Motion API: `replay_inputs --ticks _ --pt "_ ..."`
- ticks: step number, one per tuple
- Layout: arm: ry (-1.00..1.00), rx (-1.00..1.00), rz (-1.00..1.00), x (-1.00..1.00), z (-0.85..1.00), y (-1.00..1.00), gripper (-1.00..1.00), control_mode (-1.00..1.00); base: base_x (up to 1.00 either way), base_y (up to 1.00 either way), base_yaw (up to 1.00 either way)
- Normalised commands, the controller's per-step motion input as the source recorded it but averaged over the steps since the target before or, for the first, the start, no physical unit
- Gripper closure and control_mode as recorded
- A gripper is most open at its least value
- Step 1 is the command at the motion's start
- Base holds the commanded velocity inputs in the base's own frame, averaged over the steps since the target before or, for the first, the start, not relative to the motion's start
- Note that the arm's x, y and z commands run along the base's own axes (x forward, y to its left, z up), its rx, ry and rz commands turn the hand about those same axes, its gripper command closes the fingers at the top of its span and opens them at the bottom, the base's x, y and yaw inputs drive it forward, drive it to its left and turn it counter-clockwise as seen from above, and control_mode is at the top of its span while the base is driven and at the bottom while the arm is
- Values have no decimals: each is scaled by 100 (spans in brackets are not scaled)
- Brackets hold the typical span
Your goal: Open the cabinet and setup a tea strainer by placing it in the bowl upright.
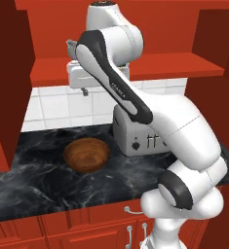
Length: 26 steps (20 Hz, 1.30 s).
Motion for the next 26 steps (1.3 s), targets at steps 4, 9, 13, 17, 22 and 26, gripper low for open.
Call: replay_inputs --ticks 4,9,13,17,22,26 --pt "-33 4 24 15 0 -75 -100 -100 0 0 0" --pt "-37 -2 31 20 -7 -61 -100 -100 0 0 0" --pt "-26 -3 29 15 0 -66 -100 -100 0 0 0" --pt "-9 -6 28 27 30 -60 -100 -100 0 0 0" --pt "1 -1 11 40 18 -7 -100 -100 0 0 0" --pt "-4 6 -3 53 -1 -1 -100 -100 0 0 0"
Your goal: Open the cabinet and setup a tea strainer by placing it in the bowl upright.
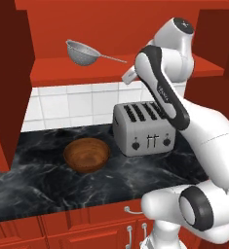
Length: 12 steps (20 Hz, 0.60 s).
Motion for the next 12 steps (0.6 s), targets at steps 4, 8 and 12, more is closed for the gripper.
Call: replay_inputs --ticks 4,8,12 --pt "-15 17 -14 50 -3 -9 -100 -100 0 0 0" --pt "-8 23 -13 30 0 -26 -100 -100 0 0 0" --pt "0 10 -8 27 0 -19 -100 -100 0 0 0"
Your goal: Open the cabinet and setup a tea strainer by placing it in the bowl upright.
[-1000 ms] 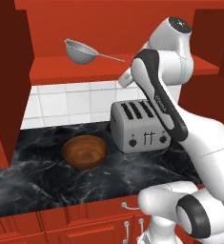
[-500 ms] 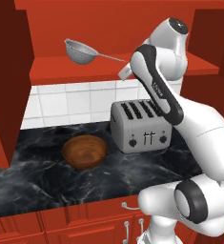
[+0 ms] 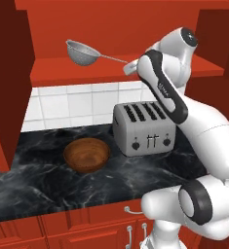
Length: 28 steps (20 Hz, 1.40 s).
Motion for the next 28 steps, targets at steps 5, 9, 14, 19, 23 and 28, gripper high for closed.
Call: replay_inputs --ticks 5,9,14,19,23,28 --pt "1 -1 0 46 0 -5 -100 -100 0 0 0" --pt "0 0 0 38 0 -16 -100 -100 0 0 0" --pt "0 0 1 31 0 -18 -100 -100 0 0 0" --pt "0 0 1 36 0 -7 -100 -100 0 0 0" --pt "0 0 0 33 0 0 -100 -100 0 0 0" --pt "0 -2 0 21 0 0 -100 -100 0 0 0"
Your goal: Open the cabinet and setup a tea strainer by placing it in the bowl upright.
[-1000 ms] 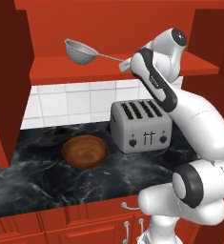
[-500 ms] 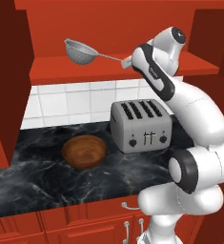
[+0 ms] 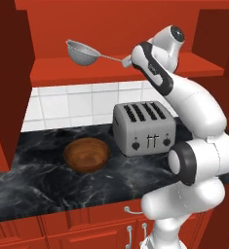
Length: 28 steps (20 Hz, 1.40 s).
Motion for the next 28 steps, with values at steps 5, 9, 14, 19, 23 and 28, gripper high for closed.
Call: replay_inputs --ticks 5,9,14,19,23,28 --pt "1 -2 0 21 0 6 -100 -100 0 0 0" --pt "8 -1 0 20 0 10 -100 -100 0 0 0" --pt "2 -1 0 26 0 4 -100 -100 0 0 0" --pt "0 -1 1 30 -2 0 -100 -100 0 0 0" --pt "0 -3 1 19 -20 5 -100 -100 0 0 0" --pt "0 -1 0 18 -15 5 -100 -100 0 0 0"
